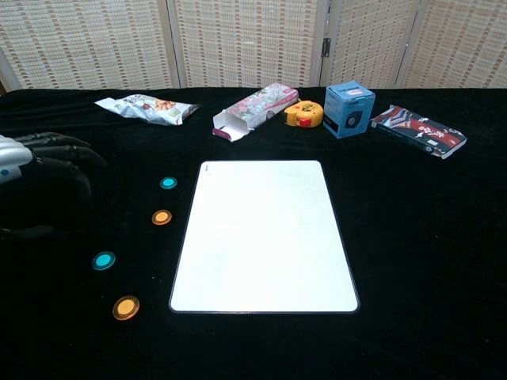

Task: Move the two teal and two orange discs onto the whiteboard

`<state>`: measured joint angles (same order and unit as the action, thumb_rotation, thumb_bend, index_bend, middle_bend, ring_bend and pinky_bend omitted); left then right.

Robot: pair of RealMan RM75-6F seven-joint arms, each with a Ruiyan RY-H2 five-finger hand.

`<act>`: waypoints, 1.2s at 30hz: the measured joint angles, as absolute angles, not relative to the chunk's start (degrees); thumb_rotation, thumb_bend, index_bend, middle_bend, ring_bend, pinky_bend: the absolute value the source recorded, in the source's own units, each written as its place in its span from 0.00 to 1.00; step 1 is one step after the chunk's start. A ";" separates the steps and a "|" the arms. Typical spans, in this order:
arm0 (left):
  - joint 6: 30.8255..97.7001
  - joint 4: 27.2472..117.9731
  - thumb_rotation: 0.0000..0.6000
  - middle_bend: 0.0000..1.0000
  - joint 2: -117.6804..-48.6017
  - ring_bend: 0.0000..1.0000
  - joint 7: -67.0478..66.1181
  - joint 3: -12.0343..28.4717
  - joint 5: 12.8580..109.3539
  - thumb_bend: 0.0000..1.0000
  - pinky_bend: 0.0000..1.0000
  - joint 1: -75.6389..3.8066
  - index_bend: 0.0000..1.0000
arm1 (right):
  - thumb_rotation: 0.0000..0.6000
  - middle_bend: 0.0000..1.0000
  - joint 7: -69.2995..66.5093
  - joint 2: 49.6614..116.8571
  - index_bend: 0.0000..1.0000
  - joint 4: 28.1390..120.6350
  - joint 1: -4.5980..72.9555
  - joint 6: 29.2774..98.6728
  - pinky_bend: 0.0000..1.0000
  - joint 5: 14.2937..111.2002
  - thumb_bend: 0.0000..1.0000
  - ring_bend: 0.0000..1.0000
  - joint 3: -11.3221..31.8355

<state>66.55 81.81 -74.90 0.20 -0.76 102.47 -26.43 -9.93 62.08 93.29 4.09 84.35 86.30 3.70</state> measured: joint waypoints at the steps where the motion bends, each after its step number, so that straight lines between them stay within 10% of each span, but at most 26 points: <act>1: 65.88 81.72 1.00 0.16 -75.30 0.06 -0.31 -0.84 102.38 0.40 0.00 -26.80 0.38 | 1.00 0.05 -9.97 62.10 0.00 93.26 4.09 84.35 0.00 86.31 0.36 0.08 3.69; 36: 61.03 75.03 1.00 0.16 -85.17 0.06 -5.61 -4.10 95.89 0.39 0.00 -29.97 0.42 | 1.00 0.05 -10.21 62.58 0.00 92.59 4.21 83.69 0.00 85.80 0.36 0.08 3.65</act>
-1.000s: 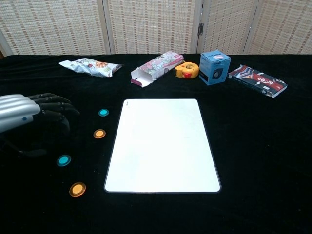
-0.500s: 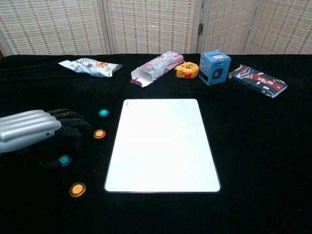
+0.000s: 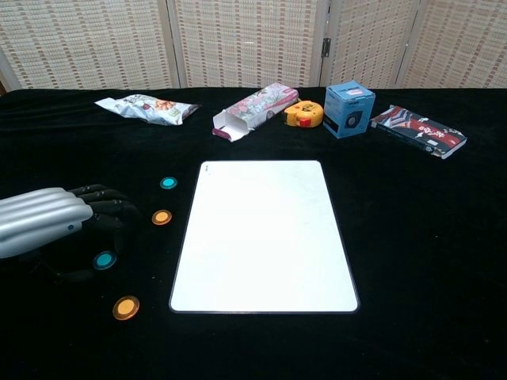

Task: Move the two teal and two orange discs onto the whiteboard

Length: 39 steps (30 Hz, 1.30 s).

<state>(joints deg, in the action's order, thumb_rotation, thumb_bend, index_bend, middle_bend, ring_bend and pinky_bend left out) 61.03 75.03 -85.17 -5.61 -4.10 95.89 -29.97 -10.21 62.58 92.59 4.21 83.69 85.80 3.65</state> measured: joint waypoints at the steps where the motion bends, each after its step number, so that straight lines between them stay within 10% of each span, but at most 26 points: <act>1: 61.14 75.00 1.00 0.16 -85.21 0.06 -5.50 -4.20 95.90 0.39 0.00 -29.94 0.42 | 1.00 0.05 -10.16 62.58 0.00 92.62 4.24 83.65 0.00 85.81 0.36 0.08 3.65; 39: 62.63 71.95 1.00 0.19 -86.05 0.08 -2.26 -3.94 94.46 0.40 0.00 -31.22 0.55 | 1.00 0.05 -8.98 62.25 0.00 93.72 3.91 84.10 0.00 85.77 0.36 0.07 3.62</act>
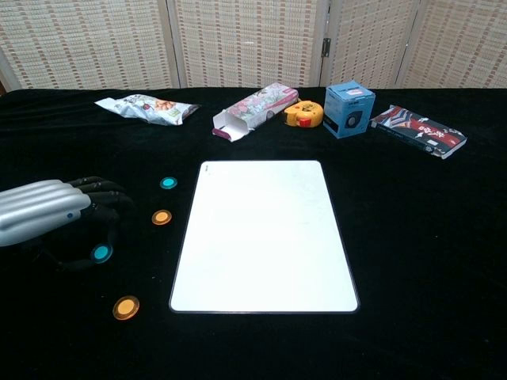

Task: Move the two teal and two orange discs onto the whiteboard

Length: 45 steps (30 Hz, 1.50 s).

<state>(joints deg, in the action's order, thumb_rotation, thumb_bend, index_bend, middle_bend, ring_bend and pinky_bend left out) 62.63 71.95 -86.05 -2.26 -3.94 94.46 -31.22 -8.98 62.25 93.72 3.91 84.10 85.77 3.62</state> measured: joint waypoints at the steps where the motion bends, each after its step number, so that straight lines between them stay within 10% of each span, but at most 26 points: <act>1: 62.72 72.50 1.00 0.19 -85.73 0.08 -2.23 -3.77 94.53 0.40 0.00 -31.39 0.55 | 1.00 0.05 -8.93 62.24 0.00 93.77 3.91 84.11 0.00 85.77 0.36 0.07 3.64; 26: 46.42 77.40 1.00 0.19 -89.10 0.07 -7.47 8.80 84.18 0.40 0.00 -48.39 0.51 | 1.00 0.05 -9.00 62.44 0.00 93.27 4.09 83.14 0.00 84.52 0.36 0.07 3.91; 45: 38.54 69.70 1.00 0.19 -95.30 0.05 -13.97 10.95 72.44 0.40 0.00 -55.14 0.48 | 1.00 0.05 -8.43 62.54 0.00 93.30 3.61 83.33 0.00 83.70 0.36 0.06 3.98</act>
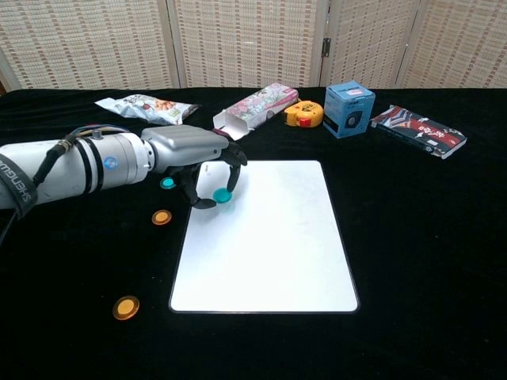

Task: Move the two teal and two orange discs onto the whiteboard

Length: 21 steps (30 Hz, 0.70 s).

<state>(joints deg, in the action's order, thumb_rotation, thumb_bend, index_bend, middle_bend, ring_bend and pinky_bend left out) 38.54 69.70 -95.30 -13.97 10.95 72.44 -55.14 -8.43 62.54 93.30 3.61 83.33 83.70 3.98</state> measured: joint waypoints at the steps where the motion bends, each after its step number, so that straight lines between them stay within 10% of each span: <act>1: 38.55 69.52 1.00 0.19 -95.51 0.05 -14.06 10.99 72.12 0.40 0.00 -55.30 0.47 | 1.00 0.05 -8.44 62.55 0.00 93.28 3.60 83.33 0.00 83.68 0.36 0.06 3.98; 9: 37.71 68.92 1.00 0.15 -95.93 0.01 -16.02 10.72 68.92 0.40 0.00 -56.23 0.27 | 1.00 0.05 -8.56 62.62 0.00 93.16 3.55 83.49 0.00 83.82 0.36 0.06 4.04; 21: 43.31 68.63 1.00 0.15 -92.77 0.02 -12.15 9.76 68.87 0.40 0.00 -52.34 0.41 | 1.00 0.05 -8.38 62.70 0.00 93.41 3.63 83.69 0.00 84.55 0.36 0.06 3.99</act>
